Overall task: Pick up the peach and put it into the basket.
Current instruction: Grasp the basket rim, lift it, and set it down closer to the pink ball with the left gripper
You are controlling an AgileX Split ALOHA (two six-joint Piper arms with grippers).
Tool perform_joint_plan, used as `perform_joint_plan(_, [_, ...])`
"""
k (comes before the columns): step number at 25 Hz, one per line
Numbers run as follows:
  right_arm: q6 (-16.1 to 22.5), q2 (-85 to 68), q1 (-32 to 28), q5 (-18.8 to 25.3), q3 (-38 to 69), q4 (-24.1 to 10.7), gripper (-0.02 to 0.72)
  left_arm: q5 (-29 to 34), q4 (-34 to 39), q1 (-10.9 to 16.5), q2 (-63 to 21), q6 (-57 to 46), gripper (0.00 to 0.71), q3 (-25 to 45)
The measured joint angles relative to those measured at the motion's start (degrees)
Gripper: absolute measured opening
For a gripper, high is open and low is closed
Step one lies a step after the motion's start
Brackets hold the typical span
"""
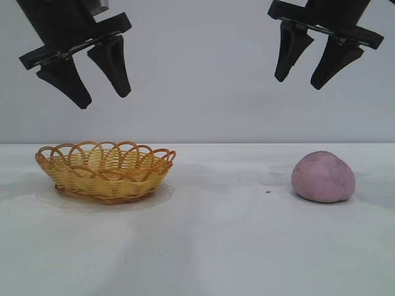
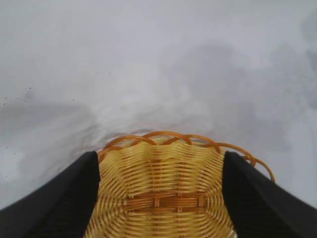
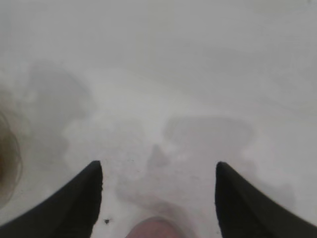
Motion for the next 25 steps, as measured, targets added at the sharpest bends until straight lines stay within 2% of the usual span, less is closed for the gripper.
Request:
perform_joint_plan(15, [0.0, 0.0, 0.0, 0.0, 0.0, 0.0, 0.424, 0.49, 0.83, 0.0, 0.0, 0.0, 0.459, 0.0])
perform_joint_plan(22, [0.0, 0.0, 0.0, 0.32, 0.0, -0.11, 0.424, 3.58, 10.07, 0.0, 0.1, 0.0, 0.459, 0.0])
perform_joint_plan(25, [0.0, 0.0, 0.0, 0.46, 0.0, -0.12, 0.424, 7.66, 13.38, 0.0, 1.7, 0.0, 0.459, -2.12])
